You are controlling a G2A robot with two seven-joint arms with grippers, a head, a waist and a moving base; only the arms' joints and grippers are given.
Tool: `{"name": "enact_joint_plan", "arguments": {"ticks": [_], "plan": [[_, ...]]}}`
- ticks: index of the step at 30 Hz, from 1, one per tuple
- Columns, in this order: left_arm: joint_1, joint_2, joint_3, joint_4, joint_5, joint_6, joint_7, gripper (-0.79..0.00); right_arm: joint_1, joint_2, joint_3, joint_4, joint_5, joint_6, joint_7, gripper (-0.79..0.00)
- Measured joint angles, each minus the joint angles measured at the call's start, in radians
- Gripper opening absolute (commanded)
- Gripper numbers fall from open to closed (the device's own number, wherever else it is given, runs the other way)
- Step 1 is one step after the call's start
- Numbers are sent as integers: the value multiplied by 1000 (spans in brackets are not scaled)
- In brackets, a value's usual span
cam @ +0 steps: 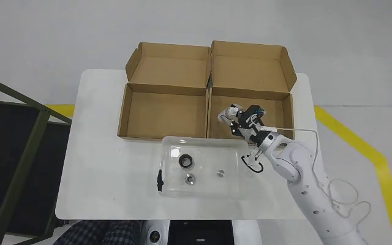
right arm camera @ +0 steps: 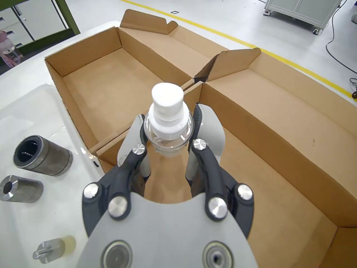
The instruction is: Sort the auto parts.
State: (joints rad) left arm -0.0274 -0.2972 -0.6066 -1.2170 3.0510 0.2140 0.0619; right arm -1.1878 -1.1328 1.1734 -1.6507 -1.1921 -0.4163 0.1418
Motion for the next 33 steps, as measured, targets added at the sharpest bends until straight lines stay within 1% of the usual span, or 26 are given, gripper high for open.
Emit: {"name": "enact_joint_plan", "arguments": {"ticks": [6,14,15,17,18,23,24,25,26,33], "plan": [[0,0,0,0,0,0,0,0,53,-12,-35,64,-16,25,18,-785],[0,0,0,0,0,0,0,0,92,-20,-56,104,-40,35,46,-785],[0,0,0,0,0,0,0,0,96,-21,-61,108,-45,34,51,-767],[0,0,0,0,0,0,0,0,101,-23,-69,114,-51,33,56,-640],[0,0,0,0,0,0,0,0,103,-25,-74,118,-54,33,58,-591],[0,0,0,0,0,0,0,0,112,-30,-87,134,-58,36,62,-465],[0,0,0,0,0,0,0,0,114,-31,-88,136,-58,36,63,-397],[0,0,0,0,0,0,0,0,115,-32,-89,138,-59,36,63,-169],[0,0,0,0,0,0,0,0,116,-32,-89,139,-59,36,64,0],[0,0,0,0,0,0,0,0,111,-30,-71,109,-62,16,74,0]]}}
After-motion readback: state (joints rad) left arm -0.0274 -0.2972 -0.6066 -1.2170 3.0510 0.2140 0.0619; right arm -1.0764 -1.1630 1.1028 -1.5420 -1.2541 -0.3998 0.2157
